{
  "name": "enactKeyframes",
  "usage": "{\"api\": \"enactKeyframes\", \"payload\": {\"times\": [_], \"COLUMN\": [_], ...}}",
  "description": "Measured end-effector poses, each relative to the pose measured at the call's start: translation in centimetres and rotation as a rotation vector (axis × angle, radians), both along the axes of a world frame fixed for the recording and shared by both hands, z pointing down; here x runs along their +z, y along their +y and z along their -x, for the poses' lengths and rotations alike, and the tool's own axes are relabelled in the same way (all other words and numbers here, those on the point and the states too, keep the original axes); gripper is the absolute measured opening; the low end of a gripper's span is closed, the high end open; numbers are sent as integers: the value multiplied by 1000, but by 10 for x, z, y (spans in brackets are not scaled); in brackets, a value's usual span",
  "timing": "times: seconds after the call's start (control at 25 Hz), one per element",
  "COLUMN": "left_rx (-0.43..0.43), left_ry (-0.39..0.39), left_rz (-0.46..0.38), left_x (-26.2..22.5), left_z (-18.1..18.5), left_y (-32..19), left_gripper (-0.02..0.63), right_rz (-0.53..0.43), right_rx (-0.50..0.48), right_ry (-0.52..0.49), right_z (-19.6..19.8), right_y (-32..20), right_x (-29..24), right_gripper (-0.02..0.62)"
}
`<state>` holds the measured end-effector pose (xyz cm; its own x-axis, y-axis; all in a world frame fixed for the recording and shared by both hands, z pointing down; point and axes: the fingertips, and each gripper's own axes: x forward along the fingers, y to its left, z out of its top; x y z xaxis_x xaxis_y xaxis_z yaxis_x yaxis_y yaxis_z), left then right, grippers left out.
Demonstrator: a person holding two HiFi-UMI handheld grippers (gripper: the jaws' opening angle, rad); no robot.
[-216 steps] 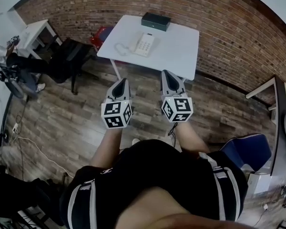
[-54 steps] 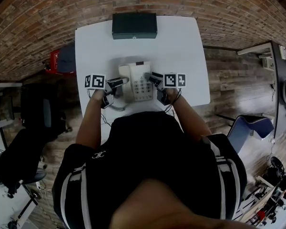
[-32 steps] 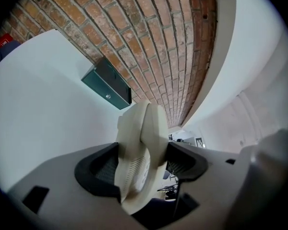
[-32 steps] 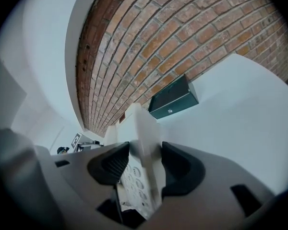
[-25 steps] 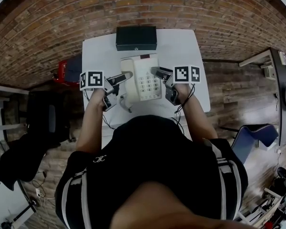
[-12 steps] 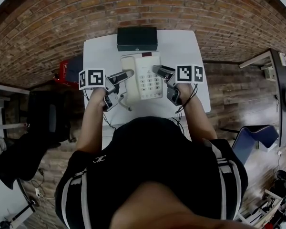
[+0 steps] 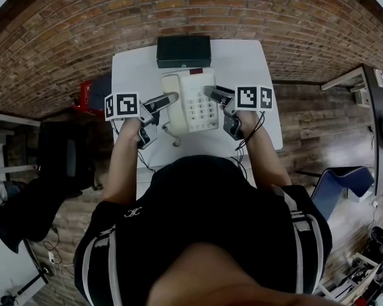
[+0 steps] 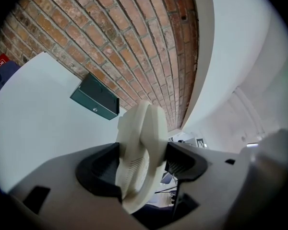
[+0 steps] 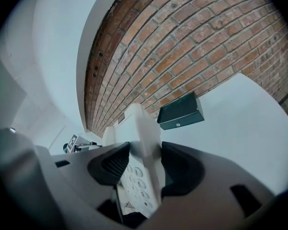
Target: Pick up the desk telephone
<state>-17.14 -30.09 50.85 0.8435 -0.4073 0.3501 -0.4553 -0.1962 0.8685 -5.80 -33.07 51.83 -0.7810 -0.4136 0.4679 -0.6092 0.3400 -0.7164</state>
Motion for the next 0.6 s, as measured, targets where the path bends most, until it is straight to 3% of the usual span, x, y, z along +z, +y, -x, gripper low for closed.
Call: {"api": "enactKeyframes", "payload": {"times": [0.6], "left_rx": [-11], "left_ry": [4], "left_rz": [1], "left_x": [0], "left_z": [-1], "left_y": [-1], "left_gripper": [309], "right_rz": [3], "right_rx": [6], "right_ry": [-4], "right_z": [-2], "right_y": [-1], "right_x": [3], "right_gripper": [192]}}
